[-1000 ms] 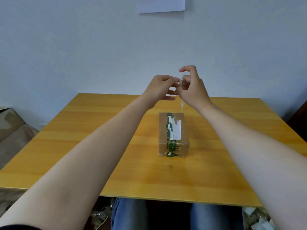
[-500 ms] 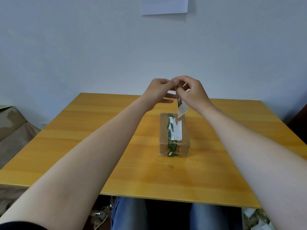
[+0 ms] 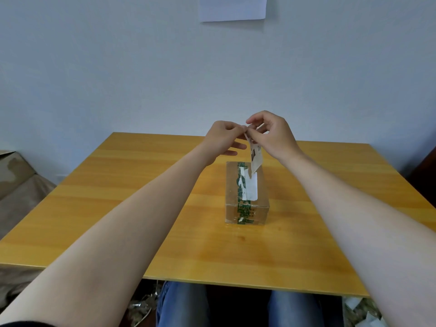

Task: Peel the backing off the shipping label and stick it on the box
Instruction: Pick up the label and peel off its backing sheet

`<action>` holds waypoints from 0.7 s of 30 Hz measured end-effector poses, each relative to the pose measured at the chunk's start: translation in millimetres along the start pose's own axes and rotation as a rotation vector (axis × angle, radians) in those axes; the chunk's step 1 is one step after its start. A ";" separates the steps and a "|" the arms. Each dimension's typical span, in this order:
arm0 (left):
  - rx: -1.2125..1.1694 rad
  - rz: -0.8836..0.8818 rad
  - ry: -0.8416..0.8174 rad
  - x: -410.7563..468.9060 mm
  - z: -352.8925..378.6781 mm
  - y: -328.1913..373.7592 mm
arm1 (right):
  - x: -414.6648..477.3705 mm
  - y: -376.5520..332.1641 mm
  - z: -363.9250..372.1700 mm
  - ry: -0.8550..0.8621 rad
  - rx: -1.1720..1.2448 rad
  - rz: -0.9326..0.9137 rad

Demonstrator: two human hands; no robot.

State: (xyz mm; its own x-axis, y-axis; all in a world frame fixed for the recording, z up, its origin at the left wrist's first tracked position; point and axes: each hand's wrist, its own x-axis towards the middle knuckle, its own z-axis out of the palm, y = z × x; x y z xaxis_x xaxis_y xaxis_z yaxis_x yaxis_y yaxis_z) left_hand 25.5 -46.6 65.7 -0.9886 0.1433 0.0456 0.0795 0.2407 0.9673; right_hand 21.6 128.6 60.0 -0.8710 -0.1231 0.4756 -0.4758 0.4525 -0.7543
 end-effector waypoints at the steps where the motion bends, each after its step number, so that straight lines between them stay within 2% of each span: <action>1: -0.003 0.000 0.003 -0.4 -0.2 -1.2 | -0.4 1.0 -0.1 -0.001 0.002 0.012; 10: 0.021 -0.005 0.018 -5.0 -2.3 -6.2 | -3.1 11.8 1.5 -0.017 0.006 0.077; 21: 0.021 -0.025 0.016 -5.6 -4.8 -10.1 | -3.9 18.3 4.4 -0.035 -0.003 0.066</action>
State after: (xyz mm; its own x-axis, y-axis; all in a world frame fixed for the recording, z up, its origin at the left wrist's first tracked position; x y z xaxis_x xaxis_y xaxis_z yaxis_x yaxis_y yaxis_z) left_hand 29.7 -54.4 56.9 -0.9922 0.1218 0.0256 0.0572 0.2641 0.9628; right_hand 15.8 133.5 42.4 -0.9041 -0.1242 0.4088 -0.4172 0.4636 -0.7817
